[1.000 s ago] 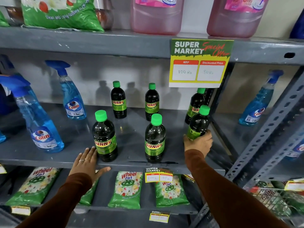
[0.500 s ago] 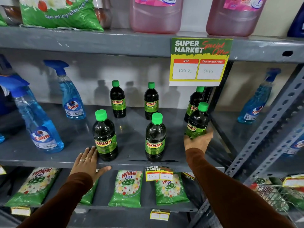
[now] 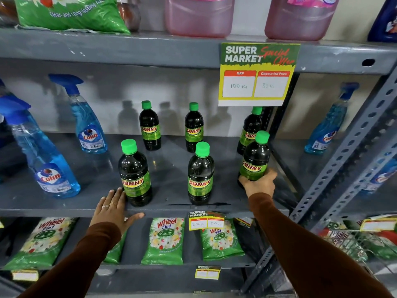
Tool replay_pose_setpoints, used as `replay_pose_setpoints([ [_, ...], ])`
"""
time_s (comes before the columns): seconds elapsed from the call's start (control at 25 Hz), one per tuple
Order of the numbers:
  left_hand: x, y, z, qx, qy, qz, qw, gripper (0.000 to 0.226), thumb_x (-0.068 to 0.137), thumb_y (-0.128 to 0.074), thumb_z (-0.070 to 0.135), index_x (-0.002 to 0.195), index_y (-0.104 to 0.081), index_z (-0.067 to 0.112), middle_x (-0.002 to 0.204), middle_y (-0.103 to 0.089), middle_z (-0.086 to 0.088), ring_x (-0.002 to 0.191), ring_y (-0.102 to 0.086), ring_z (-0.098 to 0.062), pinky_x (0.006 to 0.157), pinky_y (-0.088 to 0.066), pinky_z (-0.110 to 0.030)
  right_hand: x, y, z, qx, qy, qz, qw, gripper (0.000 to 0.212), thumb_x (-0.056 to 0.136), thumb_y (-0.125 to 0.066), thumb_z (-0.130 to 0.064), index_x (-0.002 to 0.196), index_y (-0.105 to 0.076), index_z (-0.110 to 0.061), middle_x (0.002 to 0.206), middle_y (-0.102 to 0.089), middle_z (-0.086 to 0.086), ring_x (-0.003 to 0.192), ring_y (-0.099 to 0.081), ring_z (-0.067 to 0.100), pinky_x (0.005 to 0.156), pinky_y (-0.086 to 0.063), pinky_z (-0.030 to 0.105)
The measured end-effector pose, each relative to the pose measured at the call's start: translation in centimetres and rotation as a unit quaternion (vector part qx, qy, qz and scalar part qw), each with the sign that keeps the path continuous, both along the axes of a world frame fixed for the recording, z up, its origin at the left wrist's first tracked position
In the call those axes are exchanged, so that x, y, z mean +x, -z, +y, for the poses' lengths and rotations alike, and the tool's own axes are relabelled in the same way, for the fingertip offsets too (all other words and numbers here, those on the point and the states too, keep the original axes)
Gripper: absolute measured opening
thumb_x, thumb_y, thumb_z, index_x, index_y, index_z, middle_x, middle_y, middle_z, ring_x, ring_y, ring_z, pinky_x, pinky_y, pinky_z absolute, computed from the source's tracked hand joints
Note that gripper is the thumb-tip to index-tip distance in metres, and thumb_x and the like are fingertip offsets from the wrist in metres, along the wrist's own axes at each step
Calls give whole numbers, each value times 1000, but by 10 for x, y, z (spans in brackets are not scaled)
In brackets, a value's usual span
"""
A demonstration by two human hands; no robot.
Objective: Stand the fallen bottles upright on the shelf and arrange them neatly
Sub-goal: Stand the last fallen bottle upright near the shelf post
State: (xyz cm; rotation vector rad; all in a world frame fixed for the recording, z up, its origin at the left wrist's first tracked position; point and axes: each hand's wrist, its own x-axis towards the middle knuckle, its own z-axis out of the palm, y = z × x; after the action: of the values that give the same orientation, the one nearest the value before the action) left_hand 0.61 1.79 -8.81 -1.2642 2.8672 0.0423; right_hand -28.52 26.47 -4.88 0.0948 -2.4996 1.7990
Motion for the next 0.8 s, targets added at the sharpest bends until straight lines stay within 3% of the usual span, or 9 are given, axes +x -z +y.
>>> replay_pose_setpoints([
  [0.24,-1,1,3,-15,2,11,1000,142,33,27,88,144,-11,9,157,-13,-7,146,-8,-23,120,-7,-38,14,5,28,20,-38,60,997,79,54,-83,-9,120,-38,-3,122,-46,19,111,-48,29,95,-43,36],
  [0.44,2,2,4,-12,20,14,1000,142,33,25,90,144,-11,9,157,-13,-7,146,-8,-23,120,-7,-38,29,11,54,13,-53,52,997,77,56,-83,-8,120,-40,-8,113,-56,11,102,-56,25,84,-42,29],
  [0.56,5,5,-1,-5,19,16,1000,139,35,18,92,144,-11,10,157,-13,-6,146,-8,-22,119,-5,-38,33,13,51,19,-87,49,995,78,62,-78,-2,127,-37,-7,121,-56,15,104,-53,23,89,-40,29],
  [0.72,2,7,-7,14,24,29,999,101,72,-15,80,144,-14,10,157,-14,-8,146,-8,-23,121,-7,-41,37,17,50,18,-107,31,994,89,68,-71,5,141,-21,-3,144,-36,19,134,-35,30,113,-27,38],
  [0.8,1,5,-8,43,18,72,996,89,79,-12,72,143,-23,10,155,-20,-9,145,-13,-25,120,-9,-41,60,22,50,45,-41,36,997,84,70,-71,1,139,-24,2,142,-33,25,134,-31,36,114,-24,41],
])
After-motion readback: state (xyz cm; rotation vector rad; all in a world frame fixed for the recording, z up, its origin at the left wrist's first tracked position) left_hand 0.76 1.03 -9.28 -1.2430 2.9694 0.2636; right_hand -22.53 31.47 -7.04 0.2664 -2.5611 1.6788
